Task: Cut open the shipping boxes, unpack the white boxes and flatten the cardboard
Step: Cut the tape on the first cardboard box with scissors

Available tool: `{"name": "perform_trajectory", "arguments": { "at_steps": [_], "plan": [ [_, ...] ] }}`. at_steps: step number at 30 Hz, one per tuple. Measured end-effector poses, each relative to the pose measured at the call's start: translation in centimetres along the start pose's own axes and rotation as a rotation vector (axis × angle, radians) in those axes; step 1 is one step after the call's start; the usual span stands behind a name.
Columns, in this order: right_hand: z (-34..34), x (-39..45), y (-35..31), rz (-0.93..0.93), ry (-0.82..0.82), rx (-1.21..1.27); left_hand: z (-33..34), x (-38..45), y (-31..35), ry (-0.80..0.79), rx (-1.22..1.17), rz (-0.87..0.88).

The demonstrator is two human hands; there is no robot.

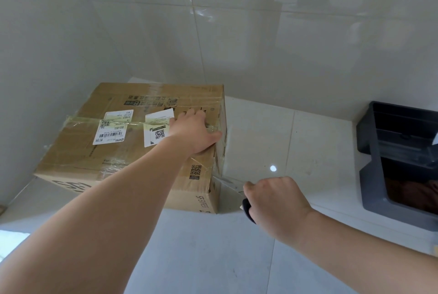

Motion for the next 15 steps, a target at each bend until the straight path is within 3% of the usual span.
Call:
{"name": "perform_trajectory", "arguments": {
  "at_steps": [15],
  "plan": [
    [0.39,0.76,-0.14,0.017,-0.051,0.025,0.18,0.11,-0.17,0.0,0.002,-0.006]
  ]
}}
Point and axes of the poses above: each hand's wrist, its own x-axis towards the middle knuckle, its own z-axis out of the palm, y = z × x, the point moved 6 cm from there along x, towards the middle knuckle, and after that the axes turned 2 degrees about z, right-handed, at the moved point
